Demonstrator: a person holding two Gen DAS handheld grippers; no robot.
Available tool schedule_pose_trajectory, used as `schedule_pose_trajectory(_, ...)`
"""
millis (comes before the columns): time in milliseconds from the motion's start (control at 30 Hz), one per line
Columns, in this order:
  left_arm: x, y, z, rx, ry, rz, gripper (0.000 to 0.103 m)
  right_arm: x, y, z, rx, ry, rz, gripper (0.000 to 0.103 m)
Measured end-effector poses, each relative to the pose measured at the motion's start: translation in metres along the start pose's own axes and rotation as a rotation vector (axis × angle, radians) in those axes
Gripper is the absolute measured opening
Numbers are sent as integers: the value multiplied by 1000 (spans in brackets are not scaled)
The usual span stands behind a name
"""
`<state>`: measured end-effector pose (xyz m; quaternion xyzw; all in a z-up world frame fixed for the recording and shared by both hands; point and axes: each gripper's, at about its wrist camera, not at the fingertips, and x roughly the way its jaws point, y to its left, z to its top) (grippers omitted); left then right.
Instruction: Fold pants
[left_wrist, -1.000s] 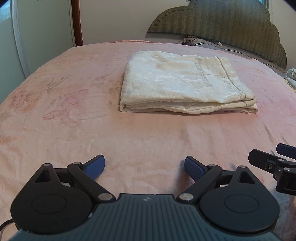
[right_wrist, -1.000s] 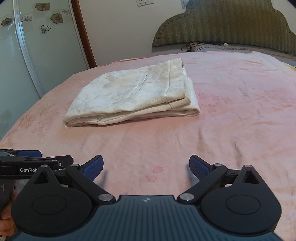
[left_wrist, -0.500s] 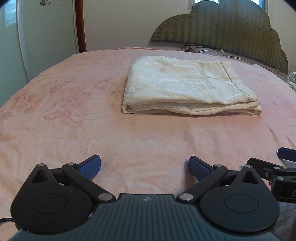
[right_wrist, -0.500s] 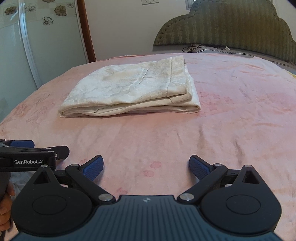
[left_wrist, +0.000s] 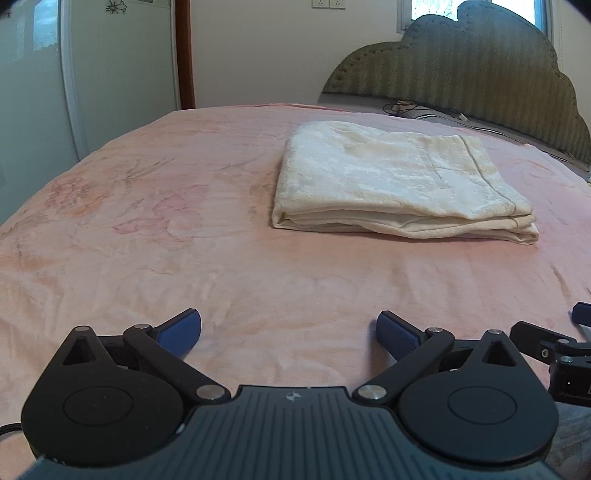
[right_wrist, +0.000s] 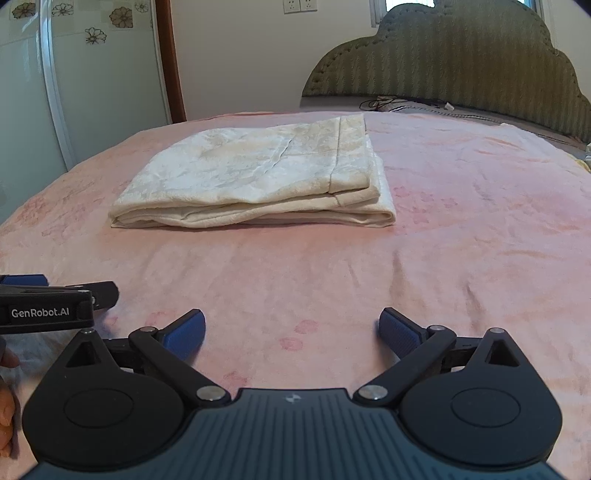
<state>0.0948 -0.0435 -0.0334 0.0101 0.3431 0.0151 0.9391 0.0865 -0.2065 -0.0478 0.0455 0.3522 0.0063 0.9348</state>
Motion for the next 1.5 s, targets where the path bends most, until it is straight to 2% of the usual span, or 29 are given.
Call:
schedule_pose_trajectory(200, 0, -4, -2, 28, -2, 9, 103, 7, -2, 1, -13, 33, -1, 103)
schedule_pose_trajectory(633, 0, 1, -5, 14, -2, -16, 103, 7, -2, 0, -16, 32, -2, 103)
schedule_pose_trajectory(867, -1, 0, -6, 33, -3, -20, 103, -2, -3, 3, -39, -35, 3, 103)
schedule_pose_trajectory(1000, 0, 0, -6, 32, -2, -20, 103, 10, -10, 3, -15, 28, 7, 103)
schedule_pose_trajectory(1500, 0, 1, -6, 29, -1, -23, 103, 11, -8, 1, -36, 34, -3, 103)
